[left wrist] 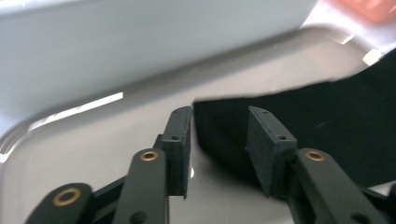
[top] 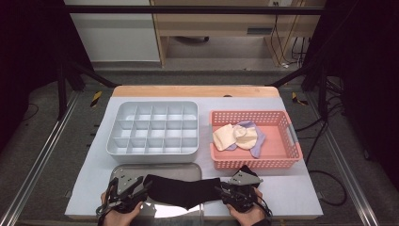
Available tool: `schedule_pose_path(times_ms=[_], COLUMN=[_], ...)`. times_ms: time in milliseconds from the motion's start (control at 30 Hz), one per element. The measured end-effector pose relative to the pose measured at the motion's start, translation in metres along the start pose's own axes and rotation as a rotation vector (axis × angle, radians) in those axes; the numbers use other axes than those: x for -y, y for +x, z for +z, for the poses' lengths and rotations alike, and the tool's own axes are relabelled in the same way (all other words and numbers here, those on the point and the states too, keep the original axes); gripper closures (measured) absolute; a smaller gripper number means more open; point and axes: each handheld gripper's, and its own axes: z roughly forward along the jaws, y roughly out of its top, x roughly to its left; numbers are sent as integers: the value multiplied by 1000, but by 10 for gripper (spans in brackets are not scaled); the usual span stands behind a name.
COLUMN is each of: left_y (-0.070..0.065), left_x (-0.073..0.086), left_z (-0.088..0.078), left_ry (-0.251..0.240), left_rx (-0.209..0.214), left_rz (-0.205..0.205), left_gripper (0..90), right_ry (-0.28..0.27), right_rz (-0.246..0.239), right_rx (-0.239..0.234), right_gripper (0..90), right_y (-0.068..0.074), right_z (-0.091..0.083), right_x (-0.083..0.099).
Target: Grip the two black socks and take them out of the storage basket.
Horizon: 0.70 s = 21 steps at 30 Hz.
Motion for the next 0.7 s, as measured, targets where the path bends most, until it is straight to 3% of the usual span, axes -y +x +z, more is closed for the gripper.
schedule_pose_path(times_ms=[167, 333, 467, 600, 700], left_y=[4, 3, 0, -13, -20], left_x=[7, 9, 10, 11, 12], left_z=[5, 5, 2, 2, 5], left_ry=[73, 64, 49, 38, 48], left_rx=[12, 29, 63, 109, 105], left_rz=[-9, -6, -14, 5, 36], left_gripper=[735, 845, 855, 846, 836], right_ry=[51, 67, 64, 38, 88], right_rz=[0, 7, -12, 10, 32], right_rx=[25, 3, 24, 63, 72], right_gripper=[702, 823, 833, 825, 809], right_y=[3, 3, 2, -9, -15], right_z=[6, 6, -2, -14, -10], right_x=[3, 1, -2, -4, 0])
